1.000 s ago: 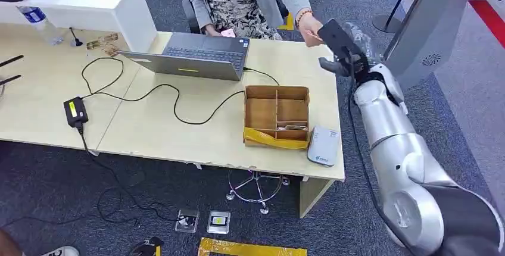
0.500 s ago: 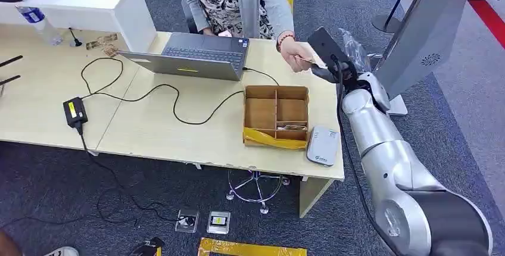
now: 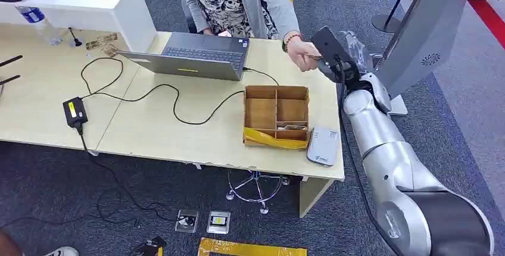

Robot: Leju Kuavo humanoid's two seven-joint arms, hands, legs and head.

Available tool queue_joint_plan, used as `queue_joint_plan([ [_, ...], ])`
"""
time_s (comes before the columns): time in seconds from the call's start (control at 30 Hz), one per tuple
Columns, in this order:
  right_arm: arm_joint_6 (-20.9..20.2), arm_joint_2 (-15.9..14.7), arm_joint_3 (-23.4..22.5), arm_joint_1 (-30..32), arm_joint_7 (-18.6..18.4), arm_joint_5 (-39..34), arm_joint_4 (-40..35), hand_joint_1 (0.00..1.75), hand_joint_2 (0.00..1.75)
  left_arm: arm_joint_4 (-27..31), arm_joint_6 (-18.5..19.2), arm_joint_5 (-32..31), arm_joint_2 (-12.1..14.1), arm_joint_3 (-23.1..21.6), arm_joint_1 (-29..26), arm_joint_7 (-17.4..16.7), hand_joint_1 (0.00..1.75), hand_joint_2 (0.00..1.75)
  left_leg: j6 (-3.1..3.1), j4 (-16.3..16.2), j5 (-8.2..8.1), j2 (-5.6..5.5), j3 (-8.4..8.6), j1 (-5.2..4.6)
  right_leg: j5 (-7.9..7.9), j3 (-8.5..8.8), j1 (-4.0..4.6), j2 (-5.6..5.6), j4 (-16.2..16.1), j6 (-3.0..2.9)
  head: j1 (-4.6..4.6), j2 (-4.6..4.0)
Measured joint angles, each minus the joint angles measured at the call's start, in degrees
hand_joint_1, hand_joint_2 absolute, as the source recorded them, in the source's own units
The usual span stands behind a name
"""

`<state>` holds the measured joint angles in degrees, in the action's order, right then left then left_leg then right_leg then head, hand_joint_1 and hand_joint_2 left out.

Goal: Pass the card to the sensor for recognition and then transmit it.

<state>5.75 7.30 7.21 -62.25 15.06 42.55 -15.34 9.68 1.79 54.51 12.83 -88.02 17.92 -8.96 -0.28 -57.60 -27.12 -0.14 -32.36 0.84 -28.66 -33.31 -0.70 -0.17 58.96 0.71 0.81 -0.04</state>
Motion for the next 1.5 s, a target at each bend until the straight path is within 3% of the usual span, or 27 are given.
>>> queue_joint_plan([
  [0.33,0.3,0.0,0.3,0.0,-0.5,-3.2,-0.3,1.75,1.75,0.0,0.9,-0.4,-0.1,-0.1,0.2,0.4,0.00,0.00,0.00,0.0,0.00,0.00,0.00,0.00,0.00,0.00,0.00,-0.01,0.0,0.00,0.00,0.00],
  [0.47,4.7,0.0,1.6,0.1,0.2,-0.9,-0.3,1.75,1.75,0.0,-0.4,0.3,-0.2,-0.1,0.4,0.4,0.00,0.00,0.00,0.0,0.00,0.00,0.00,0.00,0.00,0.00,0.00,0.00,0.0,0.00,0.02,0.00],
  [1.0,4.6,-0.9,4.9,1.2,0.3,-3.0,-0.6,1.75,1.75,-0.2,-1.6,1.7,0.5,0.0,1.0,-0.8,0.00,0.00,0.00,0.0,0.00,0.00,0.00,0.00,0.00,-0.02,0.00,0.00,0.0,0.00,0.00,-0.02],
  [1.3,4.2,-2.8,6.4,4.2,0.5,-3.8,-0.6,1.75,1.75,-0.2,-1.2,2.9,0.6,0.0,0.4,-0.7,0.00,0.00,-0.01,0.0,-0.02,0.00,-0.02,0.00,0.00,-0.04,0.00,0.00,0.0,0.00,0.02,0.00],
  [1.5,3.7,-5.7,7.6,6.2,0.9,-5.0,-0.6,1.75,1.75,-0.2,-1.5,3.8,1.2,0.0,-0.9,0.1,0.00,0.00,-0.01,0.0,-0.03,0.00,-0.04,-0.01,0.00,-0.04,-0.01,0.00,0.0,0.00,0.00,-0.02],
])
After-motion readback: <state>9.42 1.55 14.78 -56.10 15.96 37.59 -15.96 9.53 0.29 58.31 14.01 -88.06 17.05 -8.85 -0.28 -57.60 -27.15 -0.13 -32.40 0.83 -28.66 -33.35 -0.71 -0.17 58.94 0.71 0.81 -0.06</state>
